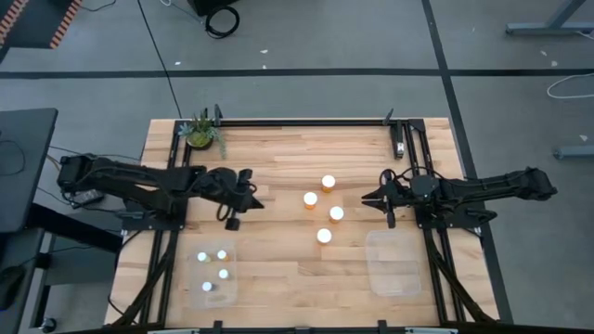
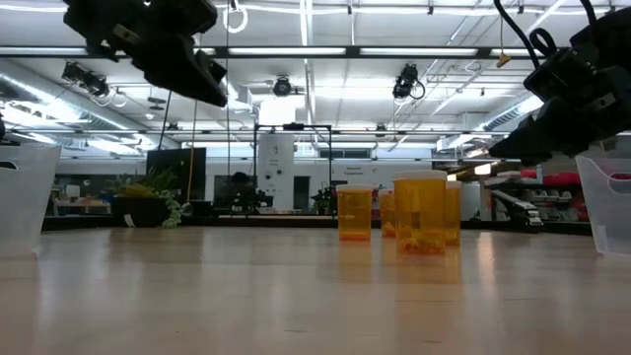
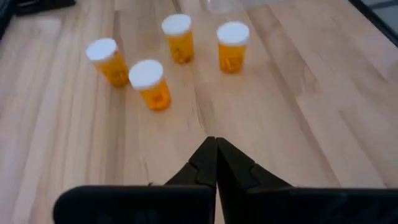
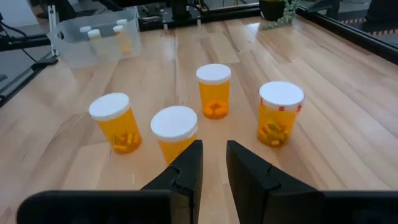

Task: Pick and place medicine bottles into bin by pill shape (circle, oval)
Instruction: Put the big orange pill bottle into the right transparent bin

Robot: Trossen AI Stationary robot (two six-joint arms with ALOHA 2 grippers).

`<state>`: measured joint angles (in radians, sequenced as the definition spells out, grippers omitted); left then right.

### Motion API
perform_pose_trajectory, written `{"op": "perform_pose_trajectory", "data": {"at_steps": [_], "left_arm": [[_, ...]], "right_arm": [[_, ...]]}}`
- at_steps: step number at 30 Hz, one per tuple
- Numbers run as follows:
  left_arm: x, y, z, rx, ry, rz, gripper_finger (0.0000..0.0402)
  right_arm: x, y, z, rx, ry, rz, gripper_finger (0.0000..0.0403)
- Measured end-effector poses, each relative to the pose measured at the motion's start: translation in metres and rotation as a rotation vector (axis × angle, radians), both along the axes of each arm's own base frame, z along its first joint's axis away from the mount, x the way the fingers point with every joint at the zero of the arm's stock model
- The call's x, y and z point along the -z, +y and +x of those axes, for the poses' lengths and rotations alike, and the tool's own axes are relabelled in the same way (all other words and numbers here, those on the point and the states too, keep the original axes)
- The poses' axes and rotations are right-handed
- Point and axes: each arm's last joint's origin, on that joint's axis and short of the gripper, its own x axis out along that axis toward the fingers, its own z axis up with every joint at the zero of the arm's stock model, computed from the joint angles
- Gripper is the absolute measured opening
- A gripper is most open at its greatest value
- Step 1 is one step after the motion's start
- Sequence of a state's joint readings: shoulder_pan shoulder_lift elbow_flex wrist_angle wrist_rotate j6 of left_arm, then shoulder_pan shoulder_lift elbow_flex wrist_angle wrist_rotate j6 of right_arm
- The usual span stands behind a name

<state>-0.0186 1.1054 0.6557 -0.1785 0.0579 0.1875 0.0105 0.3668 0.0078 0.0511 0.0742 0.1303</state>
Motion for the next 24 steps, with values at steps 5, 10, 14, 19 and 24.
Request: {"op": "perform_pose_trajectory", "data": {"at_steps": [5, 10, 14, 19, 24], "left_arm": [[0.006, -0.001, -0.010, -0.017, -0.034, 0.018, 0.0007], [0.010, -0.002, -0.018, -0.021, -0.069, 0.008, 0.0008], [0.015, -0.003, -0.026, -0.022, -0.113, 0.002, 0.0011], [0.028, -0.002, -0.038, -0.027, -0.136, 0.003, 0.0005], [0.035, -0.001, -0.048, -0.028, -0.163, 0.002, 0.0012]], "right_arm": [[0.000, 0.000, 0.000, 0.000, 0.003, 0.000, 0.0079], [0.002, 0.000, 0.000, 0.000, 0.020, 0.000, 0.0079], [0.002, 0.000, 0.000, 0.000, 0.023, 0.000, 0.0079], [0.003, 0.000, 0.001, 0.000, 0.027, 0.000, 0.0079], [0.003, 0.000, 0.000, 0.000, 0.035, 0.000, 0.0079]]}}
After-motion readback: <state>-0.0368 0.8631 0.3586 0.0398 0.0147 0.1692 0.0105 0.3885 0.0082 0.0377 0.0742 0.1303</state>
